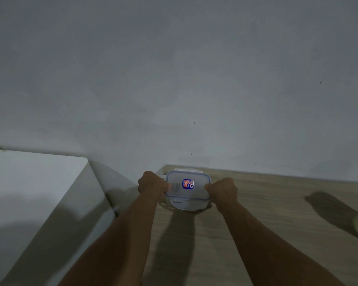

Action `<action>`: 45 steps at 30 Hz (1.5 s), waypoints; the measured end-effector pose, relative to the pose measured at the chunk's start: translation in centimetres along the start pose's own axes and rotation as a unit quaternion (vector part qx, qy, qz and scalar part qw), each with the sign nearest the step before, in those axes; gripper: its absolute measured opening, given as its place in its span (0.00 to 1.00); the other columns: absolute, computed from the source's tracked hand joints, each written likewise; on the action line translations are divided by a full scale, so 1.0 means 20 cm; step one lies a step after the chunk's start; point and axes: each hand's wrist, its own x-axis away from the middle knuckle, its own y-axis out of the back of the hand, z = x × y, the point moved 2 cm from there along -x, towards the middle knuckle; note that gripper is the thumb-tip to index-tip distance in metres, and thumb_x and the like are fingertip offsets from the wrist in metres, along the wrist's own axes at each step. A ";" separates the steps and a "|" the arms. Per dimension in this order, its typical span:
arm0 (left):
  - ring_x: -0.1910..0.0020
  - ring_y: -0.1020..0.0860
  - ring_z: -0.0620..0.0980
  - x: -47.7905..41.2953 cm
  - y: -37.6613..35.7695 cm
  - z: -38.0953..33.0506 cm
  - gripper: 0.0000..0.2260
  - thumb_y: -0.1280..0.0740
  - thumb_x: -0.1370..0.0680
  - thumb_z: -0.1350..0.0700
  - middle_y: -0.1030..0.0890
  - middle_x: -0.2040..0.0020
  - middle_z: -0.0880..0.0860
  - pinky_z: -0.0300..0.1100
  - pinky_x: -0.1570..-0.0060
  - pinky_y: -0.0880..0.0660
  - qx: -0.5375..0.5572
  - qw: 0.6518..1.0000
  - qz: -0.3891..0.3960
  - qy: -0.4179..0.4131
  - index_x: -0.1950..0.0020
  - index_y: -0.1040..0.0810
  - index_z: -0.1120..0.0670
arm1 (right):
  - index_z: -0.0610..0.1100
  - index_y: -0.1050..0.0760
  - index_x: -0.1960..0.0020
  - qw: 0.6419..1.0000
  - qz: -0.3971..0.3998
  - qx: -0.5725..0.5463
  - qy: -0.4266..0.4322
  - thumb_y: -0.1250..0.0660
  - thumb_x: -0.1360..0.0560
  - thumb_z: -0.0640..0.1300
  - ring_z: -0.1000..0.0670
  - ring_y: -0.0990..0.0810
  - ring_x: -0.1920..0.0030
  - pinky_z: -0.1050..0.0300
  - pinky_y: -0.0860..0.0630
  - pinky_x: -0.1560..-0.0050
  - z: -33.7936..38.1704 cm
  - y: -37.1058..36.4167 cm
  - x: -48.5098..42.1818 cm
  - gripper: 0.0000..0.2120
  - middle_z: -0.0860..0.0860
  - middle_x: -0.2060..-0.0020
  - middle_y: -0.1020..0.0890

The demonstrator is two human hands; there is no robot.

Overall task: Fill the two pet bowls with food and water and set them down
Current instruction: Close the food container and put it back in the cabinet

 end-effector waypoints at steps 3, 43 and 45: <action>0.37 0.25 0.59 0.01 0.00 -0.01 0.27 0.23 0.30 0.57 0.26 0.37 0.62 0.47 0.43 0.25 -0.055 0.997 -0.050 -0.004 0.36 0.30 0.62 | 0.36 0.23 0.45 1.000 0.002 0.009 0.003 0.23 0.32 0.47 0.38 0.18 0.44 0.50 0.21 0.46 -0.01 -0.01 -0.01 0.21 0.38 0.47 0.18; 0.52 0.18 0.61 0.01 -0.04 -0.01 0.15 0.27 0.31 0.63 0.20 0.48 0.62 0.54 0.52 0.18 0.036 0.999 0.009 -0.011 0.45 0.22 0.63 | 0.50 0.47 0.21 0.870 0.272 0.365 0.190 0.18 0.39 0.49 0.38 0.19 0.45 0.45 0.19 0.48 0.28 0.05 0.09 0.55 0.43 0.31 0.30; 0.54 0.17 0.60 0.00 -0.03 0.00 0.14 0.27 0.31 0.64 0.19 0.49 0.62 0.54 0.54 0.17 0.043 0.999 0.016 -0.009 0.46 0.21 0.62 | 0.47 0.37 0.28 0.842 0.296 0.415 0.179 0.17 0.40 0.51 0.43 0.19 0.60 0.42 0.19 0.45 0.33 0.04 0.04 0.48 0.45 0.44 0.24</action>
